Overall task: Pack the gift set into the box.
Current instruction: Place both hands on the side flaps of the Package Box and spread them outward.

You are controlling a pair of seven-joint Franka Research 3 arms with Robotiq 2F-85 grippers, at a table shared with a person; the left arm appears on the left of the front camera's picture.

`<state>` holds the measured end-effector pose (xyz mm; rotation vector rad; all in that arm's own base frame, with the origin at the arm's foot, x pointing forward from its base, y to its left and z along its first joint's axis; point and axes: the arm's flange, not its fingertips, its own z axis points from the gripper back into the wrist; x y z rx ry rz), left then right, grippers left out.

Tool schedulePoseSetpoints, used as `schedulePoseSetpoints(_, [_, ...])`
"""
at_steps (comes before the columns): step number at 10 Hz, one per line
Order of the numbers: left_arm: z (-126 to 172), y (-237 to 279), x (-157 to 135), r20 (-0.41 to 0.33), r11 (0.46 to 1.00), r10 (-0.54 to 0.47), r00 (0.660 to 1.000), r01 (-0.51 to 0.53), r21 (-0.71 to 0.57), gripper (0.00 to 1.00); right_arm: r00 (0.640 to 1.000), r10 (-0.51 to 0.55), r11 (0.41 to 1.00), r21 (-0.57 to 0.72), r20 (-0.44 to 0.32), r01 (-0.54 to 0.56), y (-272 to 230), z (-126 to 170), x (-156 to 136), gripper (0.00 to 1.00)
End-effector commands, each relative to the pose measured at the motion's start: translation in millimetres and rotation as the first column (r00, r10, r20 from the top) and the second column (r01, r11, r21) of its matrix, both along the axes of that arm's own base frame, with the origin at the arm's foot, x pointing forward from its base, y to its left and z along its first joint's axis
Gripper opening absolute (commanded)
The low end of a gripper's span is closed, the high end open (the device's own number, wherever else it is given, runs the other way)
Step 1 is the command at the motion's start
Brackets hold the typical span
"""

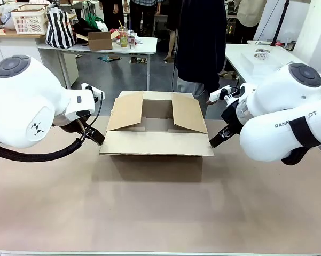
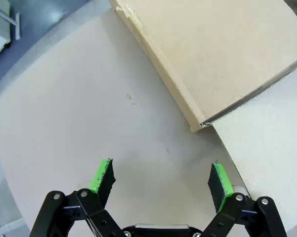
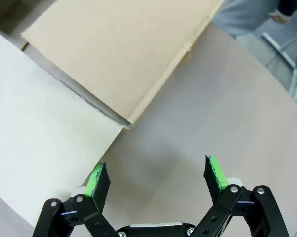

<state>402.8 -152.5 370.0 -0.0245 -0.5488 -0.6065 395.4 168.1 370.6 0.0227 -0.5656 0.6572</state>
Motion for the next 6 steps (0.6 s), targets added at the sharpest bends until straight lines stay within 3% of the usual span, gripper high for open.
schedulePoseSetpoints(1, [0.4,0.4,0.2,0.001,1.0,0.001,1.0,-0.001,-0.001,1.0,1.0,0.0,1.0,0.001,0.0,0.0,0.0,0.1,0.0,1.0])
schedulePoseSetpoints(6, [0.4,0.4,0.2,0.001,1.0,0.001,1.0,-0.001,-0.001,1.0,1.0,0.0,1.0,0.001,0.0,0.0,0.0,0.1,0.0,1.0])
